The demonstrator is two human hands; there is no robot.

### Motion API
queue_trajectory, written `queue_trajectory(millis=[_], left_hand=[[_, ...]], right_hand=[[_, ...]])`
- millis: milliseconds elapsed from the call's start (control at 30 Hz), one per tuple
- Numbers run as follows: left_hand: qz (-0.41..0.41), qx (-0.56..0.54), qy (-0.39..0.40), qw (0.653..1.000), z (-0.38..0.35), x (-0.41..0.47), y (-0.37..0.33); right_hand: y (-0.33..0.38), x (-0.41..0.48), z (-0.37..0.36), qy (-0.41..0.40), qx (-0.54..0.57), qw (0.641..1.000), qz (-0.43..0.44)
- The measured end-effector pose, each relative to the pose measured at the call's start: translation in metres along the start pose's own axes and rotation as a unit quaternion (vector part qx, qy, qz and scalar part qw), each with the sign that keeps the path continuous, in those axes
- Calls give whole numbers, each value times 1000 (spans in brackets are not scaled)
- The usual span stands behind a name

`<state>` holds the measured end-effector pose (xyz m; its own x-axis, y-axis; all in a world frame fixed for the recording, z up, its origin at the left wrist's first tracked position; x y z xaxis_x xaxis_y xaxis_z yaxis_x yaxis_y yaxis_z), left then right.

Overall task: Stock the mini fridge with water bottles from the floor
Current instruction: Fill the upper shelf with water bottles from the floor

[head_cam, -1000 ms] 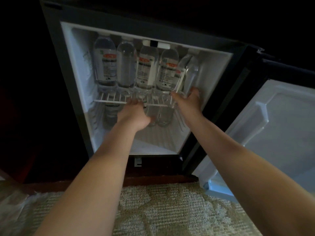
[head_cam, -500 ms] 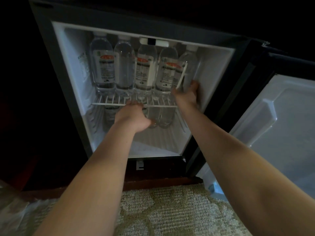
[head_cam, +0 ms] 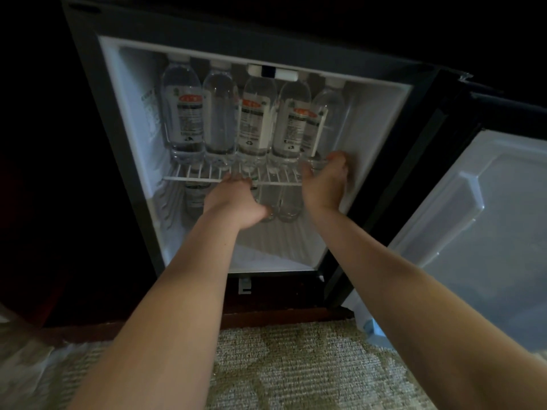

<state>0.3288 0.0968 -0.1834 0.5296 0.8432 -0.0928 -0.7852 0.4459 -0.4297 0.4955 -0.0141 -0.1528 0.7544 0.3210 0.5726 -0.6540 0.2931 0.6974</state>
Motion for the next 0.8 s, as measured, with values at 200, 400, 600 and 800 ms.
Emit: queue_trajectory(millis=[200, 400, 600, 800], left_hand=[[-1, 4, 0, 1000, 0, 0, -1], [-9, 12, 2, 1000, -2, 3, 0], [-19, 38, 5, 999, -5, 4, 0], [-62, -8, -50, 997, 12, -21, 1]], right_hand=[[-11, 21, -17, 88, -116, 987, -67], [-7, 30, -27, 130, -196, 970, -57], [1, 20, -14, 104, -130, 985, -40], [38, -7, -4, 148, -92, 984, 24]])
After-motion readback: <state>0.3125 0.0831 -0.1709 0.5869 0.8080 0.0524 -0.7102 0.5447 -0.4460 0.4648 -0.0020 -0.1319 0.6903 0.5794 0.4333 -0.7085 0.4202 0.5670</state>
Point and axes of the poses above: each hand's wrist, its own x-axis towards the middle knuckle, its own z-axis out of the back of the hand, y = z × x, the point moved 10 cm from there along x, towards the middle knuckle, and after that the axes turned 10 degrees about z, right-handed, at the moved point
